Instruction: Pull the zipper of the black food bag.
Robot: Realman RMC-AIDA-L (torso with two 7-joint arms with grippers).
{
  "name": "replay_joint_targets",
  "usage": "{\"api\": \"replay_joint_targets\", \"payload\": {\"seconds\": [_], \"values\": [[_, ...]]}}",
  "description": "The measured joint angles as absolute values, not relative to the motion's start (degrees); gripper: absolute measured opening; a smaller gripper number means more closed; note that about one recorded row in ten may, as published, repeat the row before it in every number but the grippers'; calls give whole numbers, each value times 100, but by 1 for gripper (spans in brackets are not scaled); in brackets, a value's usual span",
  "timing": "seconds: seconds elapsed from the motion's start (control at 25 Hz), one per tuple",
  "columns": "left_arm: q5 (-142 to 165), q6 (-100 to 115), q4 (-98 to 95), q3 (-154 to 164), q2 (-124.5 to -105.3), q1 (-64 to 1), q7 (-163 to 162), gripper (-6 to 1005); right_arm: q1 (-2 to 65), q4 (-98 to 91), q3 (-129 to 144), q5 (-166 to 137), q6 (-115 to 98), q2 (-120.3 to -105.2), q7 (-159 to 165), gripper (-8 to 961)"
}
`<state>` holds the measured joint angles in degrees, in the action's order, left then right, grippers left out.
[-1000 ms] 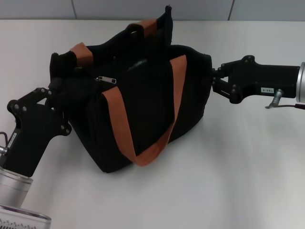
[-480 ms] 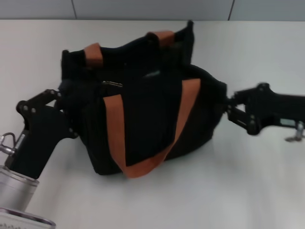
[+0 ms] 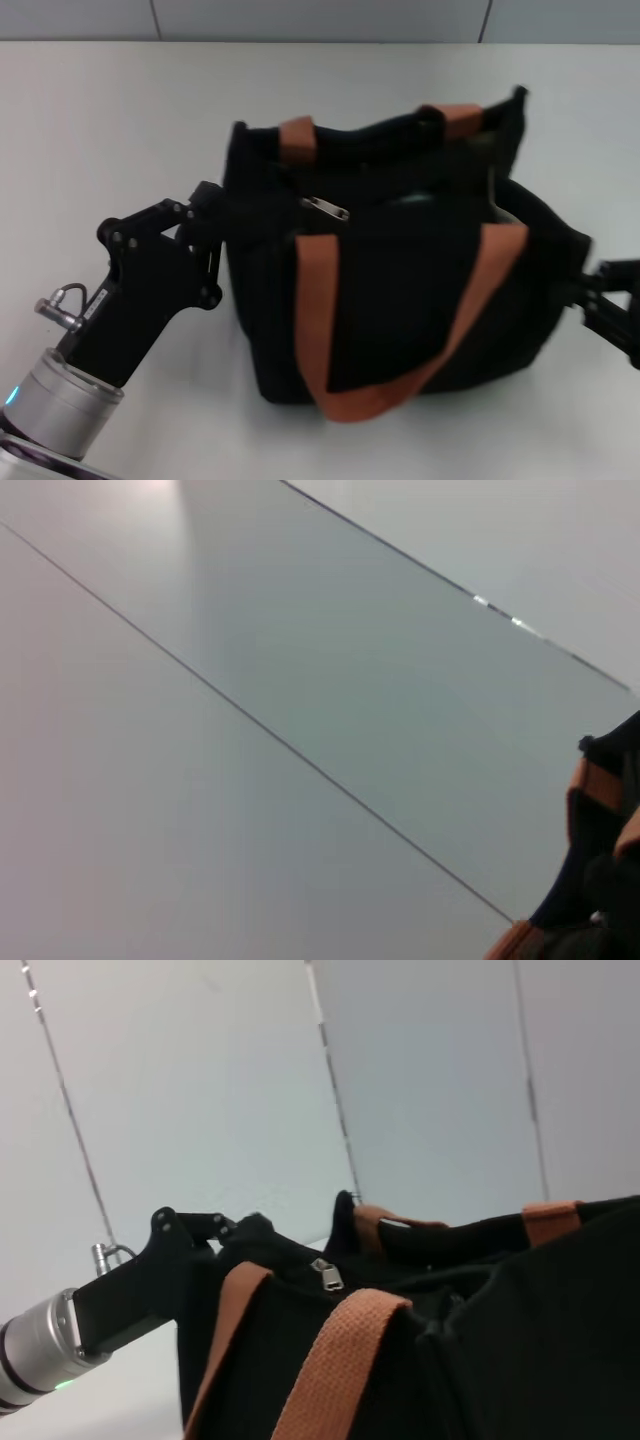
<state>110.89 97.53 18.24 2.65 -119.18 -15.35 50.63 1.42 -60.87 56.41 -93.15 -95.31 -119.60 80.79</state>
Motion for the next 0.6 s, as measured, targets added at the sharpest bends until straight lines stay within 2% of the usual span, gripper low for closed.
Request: {"api": "replay_joint_targets", "payload": {"seconds": [0.24, 0.6], "values": [[11206, 9752, 1863, 278, -11918, -1539, 5063, 139, 13, -6015, 5228, -9662, -9743, -11942, 8101, 64], [11316, 9804, 1916, 299, -11918, -1476, 5063, 140, 313, -5966, 4565, -10262, -10429, -11894, 8854, 69]]}}
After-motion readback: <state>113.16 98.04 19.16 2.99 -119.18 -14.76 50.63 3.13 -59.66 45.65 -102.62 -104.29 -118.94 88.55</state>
